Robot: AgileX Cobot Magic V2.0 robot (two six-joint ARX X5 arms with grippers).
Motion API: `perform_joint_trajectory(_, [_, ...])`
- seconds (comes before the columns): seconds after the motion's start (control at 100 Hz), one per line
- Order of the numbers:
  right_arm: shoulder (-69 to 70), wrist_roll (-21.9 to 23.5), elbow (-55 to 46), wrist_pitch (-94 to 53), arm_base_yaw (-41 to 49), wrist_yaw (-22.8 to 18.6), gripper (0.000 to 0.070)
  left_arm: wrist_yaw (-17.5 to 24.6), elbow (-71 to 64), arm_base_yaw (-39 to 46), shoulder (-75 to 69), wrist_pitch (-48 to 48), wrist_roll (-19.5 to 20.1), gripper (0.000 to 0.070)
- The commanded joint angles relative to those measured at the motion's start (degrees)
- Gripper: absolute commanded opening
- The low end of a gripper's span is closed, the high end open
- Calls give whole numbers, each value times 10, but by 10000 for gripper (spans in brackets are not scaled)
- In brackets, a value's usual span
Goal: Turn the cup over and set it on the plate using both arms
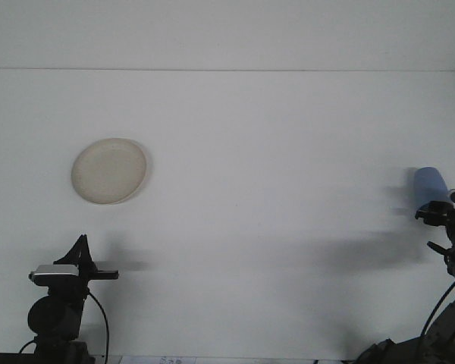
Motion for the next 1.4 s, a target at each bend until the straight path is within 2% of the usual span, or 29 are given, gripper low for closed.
perform_joint_trajectory(0.0, [24,-3,2,26,-4,-6,364,-2,-11,0,0,7,1,14])
perform_joint_trajectory(0.09, [46,-3,2,61,-4,-8,342,-2,-11,0,-1,7,1,14])
perform_joint_trajectory(0.24, [79,-3,2,117,-4,-35,305,-2,-11,0,0,7,1,14])
perform_joint_trajectory(0.47, [96,-3,3,151,-3,-49,0,-2,-11,0,0,7,1,14])
perform_joint_trajectory(0.64, [96,7,3,169,-3,-49,0,-2,-11,0,-1,7,1,14])
perform_joint_trajectory(0.81, [81,61,3,155,-2,-45,0,-2,-11,0,0,7,1,14])
perform_joint_trajectory(1.01, [-20,135,3,49,10,-42,0,-2,-11,0,-1,7,1,14])
perform_joint_trajectory(1.26, [-217,224,3,-143,94,32,0,-2,-11,0,0,7,1,14])
perform_joint_trajectory(1.39, [-320,226,10,-257,182,50,0,-2,-11,0,-1,7,1,14])
